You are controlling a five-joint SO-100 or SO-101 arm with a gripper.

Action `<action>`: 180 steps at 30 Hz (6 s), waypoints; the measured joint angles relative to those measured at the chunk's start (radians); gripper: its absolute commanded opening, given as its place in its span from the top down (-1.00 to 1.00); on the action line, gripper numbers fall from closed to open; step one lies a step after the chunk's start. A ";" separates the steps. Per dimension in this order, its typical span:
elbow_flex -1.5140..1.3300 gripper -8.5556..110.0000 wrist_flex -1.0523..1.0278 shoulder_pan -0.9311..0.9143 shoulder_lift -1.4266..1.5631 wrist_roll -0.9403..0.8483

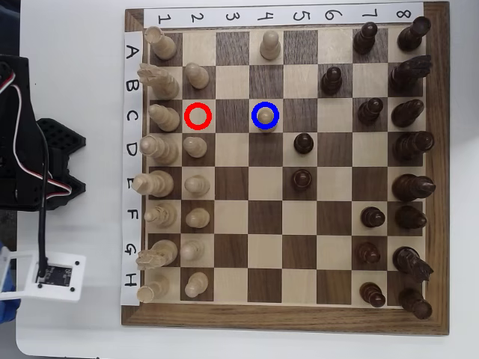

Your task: Move the piece to destination

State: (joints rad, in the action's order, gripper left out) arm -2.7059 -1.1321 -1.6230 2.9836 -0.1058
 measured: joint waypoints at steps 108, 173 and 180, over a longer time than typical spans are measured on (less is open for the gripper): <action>-0.430 0.86 0.025 -0.051 0.383 -0.005; -0.430 0.86 0.025 -0.051 0.383 -0.005; -0.430 0.86 0.025 -0.051 0.383 -0.005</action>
State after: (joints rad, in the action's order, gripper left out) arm -3.1355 -1.1075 -1.6736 3.3671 -0.1104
